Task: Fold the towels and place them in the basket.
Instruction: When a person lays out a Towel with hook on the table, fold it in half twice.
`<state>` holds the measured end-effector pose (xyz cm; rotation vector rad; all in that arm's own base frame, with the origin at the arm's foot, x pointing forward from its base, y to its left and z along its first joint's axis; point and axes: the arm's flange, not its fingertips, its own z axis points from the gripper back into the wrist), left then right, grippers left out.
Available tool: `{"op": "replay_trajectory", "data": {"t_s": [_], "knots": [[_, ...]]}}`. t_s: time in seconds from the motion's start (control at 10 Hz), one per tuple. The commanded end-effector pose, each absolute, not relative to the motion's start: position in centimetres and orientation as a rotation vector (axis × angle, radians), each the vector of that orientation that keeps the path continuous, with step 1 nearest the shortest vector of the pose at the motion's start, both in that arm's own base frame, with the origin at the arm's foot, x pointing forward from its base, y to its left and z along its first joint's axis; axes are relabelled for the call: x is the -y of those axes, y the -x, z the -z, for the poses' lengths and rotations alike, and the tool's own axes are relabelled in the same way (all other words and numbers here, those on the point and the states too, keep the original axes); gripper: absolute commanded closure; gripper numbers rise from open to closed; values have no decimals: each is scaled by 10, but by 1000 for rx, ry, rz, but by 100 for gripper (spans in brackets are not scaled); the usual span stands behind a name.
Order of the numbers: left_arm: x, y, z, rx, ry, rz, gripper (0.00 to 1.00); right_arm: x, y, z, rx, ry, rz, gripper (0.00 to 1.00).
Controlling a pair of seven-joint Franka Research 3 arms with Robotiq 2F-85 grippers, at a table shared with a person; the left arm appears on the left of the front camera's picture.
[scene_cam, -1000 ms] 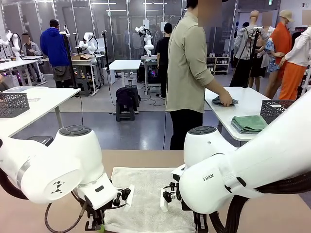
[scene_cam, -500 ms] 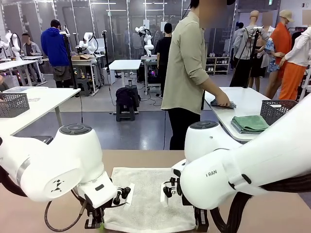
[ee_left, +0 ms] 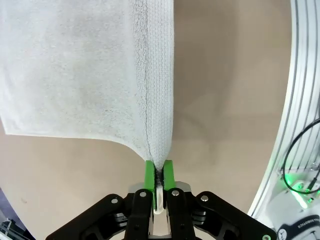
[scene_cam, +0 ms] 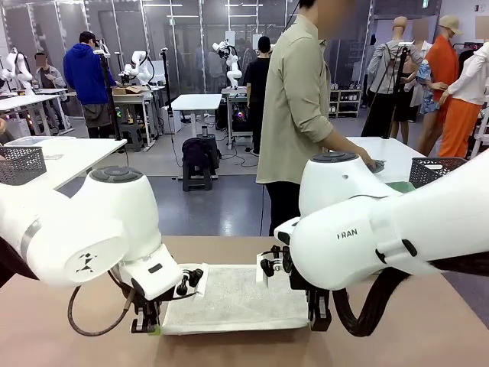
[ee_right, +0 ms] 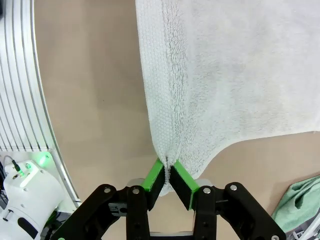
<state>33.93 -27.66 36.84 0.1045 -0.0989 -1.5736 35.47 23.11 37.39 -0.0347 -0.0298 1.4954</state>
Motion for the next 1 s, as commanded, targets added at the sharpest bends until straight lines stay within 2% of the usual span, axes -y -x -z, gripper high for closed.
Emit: {"op": "replay_trajectory", "data": {"t_s": [0.0,0.5,0.9], "knots": [[278,-351,-378,83,-131,1564,92,-233,-369,-376,46,-3,-1542,88],[287,-402,-406,93,-167,1512,92,-246,-416,-393,15,67,-1495,88],[289,-441,-417,90,-181,1489,92,-250,-464,-403,27,57,-1505,88]]}}
